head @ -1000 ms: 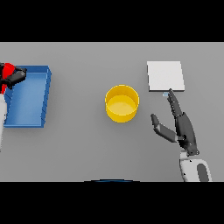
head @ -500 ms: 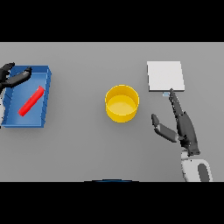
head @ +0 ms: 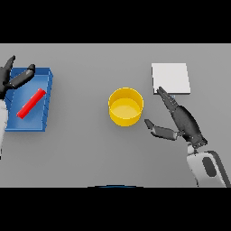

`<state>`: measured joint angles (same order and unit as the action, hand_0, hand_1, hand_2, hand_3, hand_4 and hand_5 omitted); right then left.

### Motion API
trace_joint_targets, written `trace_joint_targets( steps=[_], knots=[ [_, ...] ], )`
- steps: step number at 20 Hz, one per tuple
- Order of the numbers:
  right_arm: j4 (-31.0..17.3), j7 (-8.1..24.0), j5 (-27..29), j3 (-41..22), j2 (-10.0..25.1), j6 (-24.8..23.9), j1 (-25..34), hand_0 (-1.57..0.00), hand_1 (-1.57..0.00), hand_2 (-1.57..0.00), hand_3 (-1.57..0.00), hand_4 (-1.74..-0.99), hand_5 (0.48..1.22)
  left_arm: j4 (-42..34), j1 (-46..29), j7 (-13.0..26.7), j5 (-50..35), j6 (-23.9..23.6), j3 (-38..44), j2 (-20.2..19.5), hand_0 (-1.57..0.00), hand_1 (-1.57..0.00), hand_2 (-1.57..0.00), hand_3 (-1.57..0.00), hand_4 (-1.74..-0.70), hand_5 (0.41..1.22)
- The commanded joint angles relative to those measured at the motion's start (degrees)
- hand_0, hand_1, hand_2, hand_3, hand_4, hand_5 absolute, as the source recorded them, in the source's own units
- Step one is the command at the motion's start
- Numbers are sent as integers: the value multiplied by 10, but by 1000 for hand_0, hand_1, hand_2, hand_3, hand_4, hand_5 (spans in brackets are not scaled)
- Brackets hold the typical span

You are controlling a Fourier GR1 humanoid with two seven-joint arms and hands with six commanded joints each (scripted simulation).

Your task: Pick up the red beaker and tilt it to pour out 1 green nut into yellow bowl. Pick up the yellow bowl and place it on the metallic measuring scale.

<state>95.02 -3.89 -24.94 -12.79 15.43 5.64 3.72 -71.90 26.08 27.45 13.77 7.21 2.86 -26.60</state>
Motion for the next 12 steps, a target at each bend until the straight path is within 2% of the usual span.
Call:
trace_joint_targets(
  steps=[1,3,5,8,12],
  knots=[
    [-8,6,-21,-11,15,10,15,1,1,1,1,-1128,637,0,4,4,-1,1,0,1,-13,-11,-11,-11,-800,673],
    [-24,-13,-68,-42,41,25,55,1,1,1,1,-1137,626,-6,-2,7,-3,1,0,3,-8,-7,-7,-7,-806,683],
    [-42,-11,-113,-73,64,48,100,1,1,1,1,-1150,630,-6,-2,13,-2,0,-2,7,-5,-4,-4,-4,-809,688],
    [-65,-49,-156,-116,89,79,149,1,1,1,1,-1162,637,-5,-7,4,-8,7,3,1,-2,-2,-1,-2,-811,689],
    [-122,-69,-200,-162,92,105,210,1,1,1,1,-1156,642,-9,-5,8,-13,15,8,-5,0,0,0,0,-805,692]
  ],
)
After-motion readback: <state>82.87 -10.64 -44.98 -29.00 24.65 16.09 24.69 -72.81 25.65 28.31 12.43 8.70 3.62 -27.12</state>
